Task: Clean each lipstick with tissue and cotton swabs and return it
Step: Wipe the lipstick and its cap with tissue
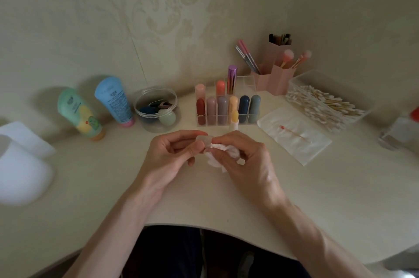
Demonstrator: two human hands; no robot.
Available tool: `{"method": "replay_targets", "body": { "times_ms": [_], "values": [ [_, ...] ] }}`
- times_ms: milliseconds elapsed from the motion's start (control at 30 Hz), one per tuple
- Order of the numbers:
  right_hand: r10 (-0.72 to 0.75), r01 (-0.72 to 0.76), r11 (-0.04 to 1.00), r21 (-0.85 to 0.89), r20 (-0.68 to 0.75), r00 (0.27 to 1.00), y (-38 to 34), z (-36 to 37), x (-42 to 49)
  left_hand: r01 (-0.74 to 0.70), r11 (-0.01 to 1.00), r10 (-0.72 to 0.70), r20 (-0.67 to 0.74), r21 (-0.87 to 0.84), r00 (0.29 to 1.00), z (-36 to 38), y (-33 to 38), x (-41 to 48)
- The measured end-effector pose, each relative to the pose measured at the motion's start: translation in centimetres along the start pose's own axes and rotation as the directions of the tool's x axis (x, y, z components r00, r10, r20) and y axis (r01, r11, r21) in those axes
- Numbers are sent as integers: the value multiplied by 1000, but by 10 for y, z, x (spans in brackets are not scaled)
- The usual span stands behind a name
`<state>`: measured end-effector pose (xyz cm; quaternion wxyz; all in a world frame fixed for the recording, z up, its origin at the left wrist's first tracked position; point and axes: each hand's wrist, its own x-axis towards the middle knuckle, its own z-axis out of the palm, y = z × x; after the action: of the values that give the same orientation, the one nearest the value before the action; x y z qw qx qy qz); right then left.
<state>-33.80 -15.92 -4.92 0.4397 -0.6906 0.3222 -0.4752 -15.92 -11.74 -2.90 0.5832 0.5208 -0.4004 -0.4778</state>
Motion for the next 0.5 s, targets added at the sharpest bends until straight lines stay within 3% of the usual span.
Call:
{"method": "replay_targets", "body": {
  "times_ms": [267, 500],
  "values": [
    [144, -145, 983, 111, 16, 989, 0, 1, 3, -209, 969, 210, 3, 133, 978, 4, -2, 1],
    [104, -105, 994, -4, -67, 992, -1, -3, 0, -99, 977, 81, 100, 187, 992, 6, -1, 0]
  ]
}}
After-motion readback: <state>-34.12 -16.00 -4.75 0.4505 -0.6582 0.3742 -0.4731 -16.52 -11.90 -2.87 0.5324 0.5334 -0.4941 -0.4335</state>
